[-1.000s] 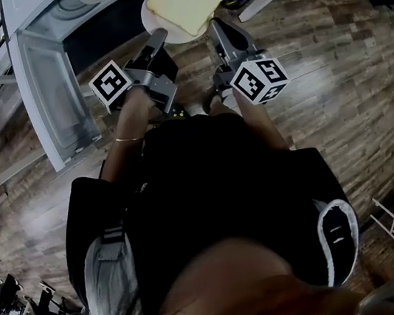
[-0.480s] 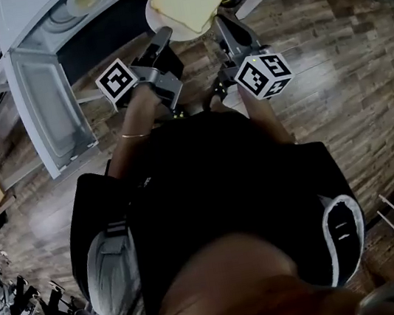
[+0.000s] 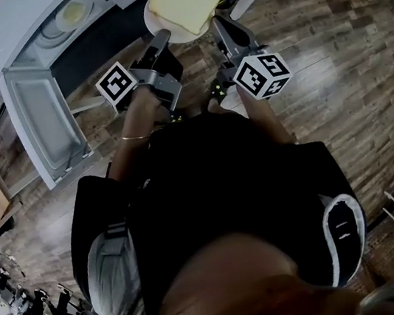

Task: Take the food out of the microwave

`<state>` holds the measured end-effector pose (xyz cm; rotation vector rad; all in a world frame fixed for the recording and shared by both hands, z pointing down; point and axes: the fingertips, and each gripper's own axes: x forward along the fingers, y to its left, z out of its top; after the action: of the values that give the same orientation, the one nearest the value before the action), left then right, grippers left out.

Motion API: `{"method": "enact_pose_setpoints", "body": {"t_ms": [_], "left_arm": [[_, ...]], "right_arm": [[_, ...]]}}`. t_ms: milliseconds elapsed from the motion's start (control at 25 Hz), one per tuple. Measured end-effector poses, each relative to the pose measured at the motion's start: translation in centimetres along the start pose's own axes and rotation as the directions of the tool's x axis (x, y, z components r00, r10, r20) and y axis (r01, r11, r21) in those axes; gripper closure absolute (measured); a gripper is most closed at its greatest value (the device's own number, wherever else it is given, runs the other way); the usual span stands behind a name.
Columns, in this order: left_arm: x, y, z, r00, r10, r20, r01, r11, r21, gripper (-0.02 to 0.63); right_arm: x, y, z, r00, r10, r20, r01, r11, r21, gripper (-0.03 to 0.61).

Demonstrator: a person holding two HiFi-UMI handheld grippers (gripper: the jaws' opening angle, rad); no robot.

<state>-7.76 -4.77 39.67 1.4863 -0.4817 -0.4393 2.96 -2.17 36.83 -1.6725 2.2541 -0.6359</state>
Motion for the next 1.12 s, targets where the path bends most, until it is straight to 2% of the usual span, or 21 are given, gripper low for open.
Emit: {"method": "enact_pose_setpoints", "body": {"t_ms": [520, 1120], "left_arm": [[4.9, 0.3, -2.2, 1.0, 0.013, -0.016, -0.013, 1.0, 0.005, 0.6], [10.9, 0.8, -3.9, 1.0, 0.017, -0.001, -0.017, 1.0, 0.002, 0.6]], "right_arm": [[-0.9, -5.0, 1.9, 0.999, -0.028, 0.015, 0.028, 0.999, 0.022, 0.578], [-0.7, -10.8, 4.5, 1.0, -0.017, 0.013, 0.016, 0.999, 0.029, 0.578]]}}
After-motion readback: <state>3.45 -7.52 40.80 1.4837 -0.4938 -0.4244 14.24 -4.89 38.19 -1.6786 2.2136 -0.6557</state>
